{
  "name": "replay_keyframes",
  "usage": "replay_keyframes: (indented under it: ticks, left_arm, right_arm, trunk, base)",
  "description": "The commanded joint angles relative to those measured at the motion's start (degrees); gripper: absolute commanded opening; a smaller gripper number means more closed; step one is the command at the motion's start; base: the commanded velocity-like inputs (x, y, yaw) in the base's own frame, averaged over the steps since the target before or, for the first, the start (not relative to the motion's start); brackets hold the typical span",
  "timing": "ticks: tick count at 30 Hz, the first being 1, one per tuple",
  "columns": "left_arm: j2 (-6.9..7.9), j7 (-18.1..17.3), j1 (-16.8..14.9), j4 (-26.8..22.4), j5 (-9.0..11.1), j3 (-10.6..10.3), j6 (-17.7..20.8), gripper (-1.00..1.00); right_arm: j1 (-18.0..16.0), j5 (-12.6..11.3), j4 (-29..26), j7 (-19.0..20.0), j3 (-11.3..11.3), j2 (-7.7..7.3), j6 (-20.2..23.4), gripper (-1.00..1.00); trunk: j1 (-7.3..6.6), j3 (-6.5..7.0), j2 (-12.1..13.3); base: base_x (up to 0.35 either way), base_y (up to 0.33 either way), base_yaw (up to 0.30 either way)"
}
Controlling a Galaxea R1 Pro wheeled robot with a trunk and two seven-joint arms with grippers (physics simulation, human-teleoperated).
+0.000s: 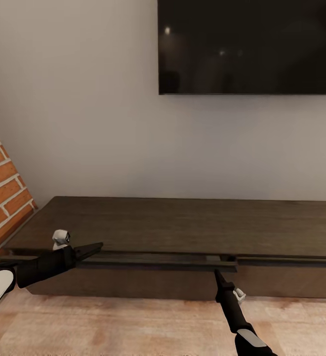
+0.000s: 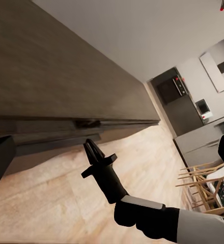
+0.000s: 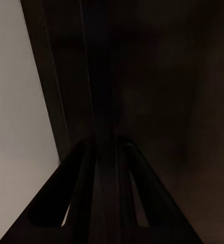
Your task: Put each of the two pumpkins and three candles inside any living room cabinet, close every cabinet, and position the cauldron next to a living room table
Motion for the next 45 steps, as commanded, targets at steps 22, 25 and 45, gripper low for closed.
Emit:
replay_keyframes:
  ticks: [22, 25, 45]
  left_arm:
    - [0.04, -0.1, 0.0, 0.0, 0.1, 0.0, 0.1, 1.0]
    - [0.04, -0.1, 0.0, 0.0, 0.1, 0.0, 0.1, 1.0]
    - [0.04, -0.1, 0.0, 0.0, 0.1, 0.0, 0.1, 1.0]
  right_arm:
    - [0.0, -0.6, -0.2, 0.3, -1.3, -0.09, 0.8, -1.0]
    - [0.0, -0.6, -0.2, 0.3, -1.4, -0.09, 0.8, -1.0]
    - [0.0, -1.1, -0.2, -6.0, -1.9, -0.01, 0.9, -1.0]
  trunk:
    - [-0.03, -0.05, 0.0]
    - [-0.03, -0.05, 0.0]
    - [-0.03, -0.05, 0.0]
  base:
    - [-0.06, 0.0, 0.0]
    - [-0.013, 0.0, 0.0]
    - [-0.16, 0.0, 0.0]
